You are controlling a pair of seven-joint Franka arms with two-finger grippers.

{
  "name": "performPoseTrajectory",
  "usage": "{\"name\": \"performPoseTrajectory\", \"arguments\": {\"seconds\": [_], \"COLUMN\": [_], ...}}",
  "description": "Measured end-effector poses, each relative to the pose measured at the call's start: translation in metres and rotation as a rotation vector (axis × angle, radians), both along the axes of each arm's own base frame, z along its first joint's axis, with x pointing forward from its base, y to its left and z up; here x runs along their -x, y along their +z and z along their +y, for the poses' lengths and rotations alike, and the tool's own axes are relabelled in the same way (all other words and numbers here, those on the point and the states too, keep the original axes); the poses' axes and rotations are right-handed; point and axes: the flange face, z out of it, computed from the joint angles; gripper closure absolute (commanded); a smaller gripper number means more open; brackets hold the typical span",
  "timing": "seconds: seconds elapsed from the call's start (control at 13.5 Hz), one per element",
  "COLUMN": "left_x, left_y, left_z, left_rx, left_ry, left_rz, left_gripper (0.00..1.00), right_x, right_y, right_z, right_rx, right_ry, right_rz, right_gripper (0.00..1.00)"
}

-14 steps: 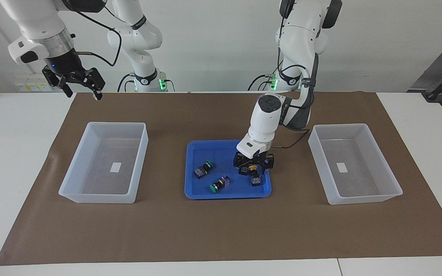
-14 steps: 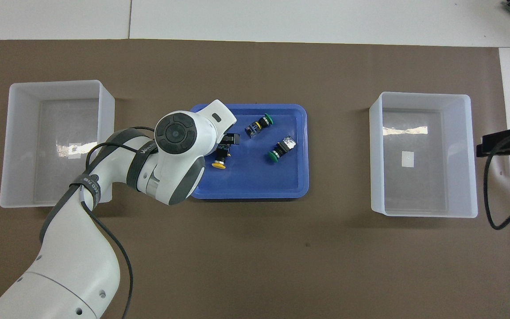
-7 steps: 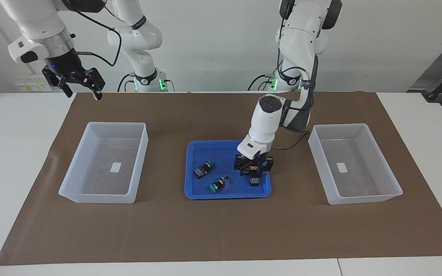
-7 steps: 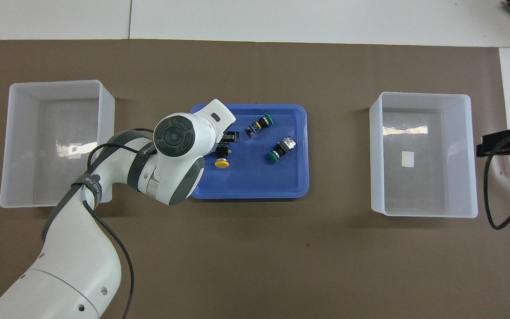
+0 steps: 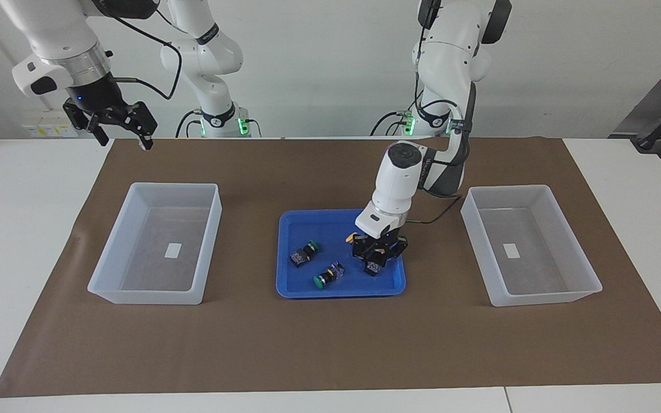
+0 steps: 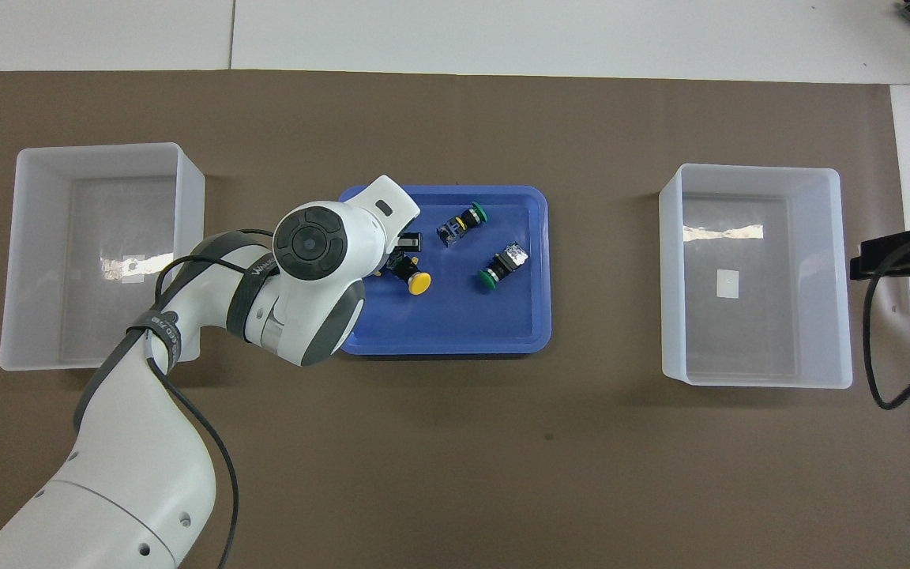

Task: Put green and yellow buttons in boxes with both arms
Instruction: 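Carry the yellow button with the left gripper to the nearby clear box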

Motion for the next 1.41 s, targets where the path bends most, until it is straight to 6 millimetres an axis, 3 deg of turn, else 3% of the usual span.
{"name": "performPoseTrajectory", "arguments": {"seconds": [0.52, 0.74, 0.96, 1.19, 1.41], "left_x": [-0.005, -0.021, -0.03, -0.046, -0.072], "left_y": [0.009, 0.047, 0.082, 0.114, 0.163], "left_z": [0.0, -0.001, 0.017, 0.059, 0.136], "left_rx": [-0.009, 0.008, 0.009, -0.004, -0.036], "left_ry": [0.012, 0.051, 0.083, 0.15, 0.215], "left_rz": [0.016, 0.028, 0.029, 0.05, 0.092], "left_gripper": [1.0, 1.0, 1.0, 1.0, 1.0], "right_x": [0.0, 0.0, 0.0, 0.0, 0.0], "right_y": [0.0, 0.0, 0.0, 0.0, 0.0], "right_z": [0.0, 0.0, 0.0, 0.0, 0.0], "right_rx": [0.0, 0.0, 0.0, 0.0, 0.0], "right_ry": [0.0, 0.0, 0.0, 0.0, 0.0], "right_rz": [0.0, 0.0, 0.0, 0.0, 0.0], "right_gripper": [0.0, 0.0, 0.0, 0.0, 0.0]}}
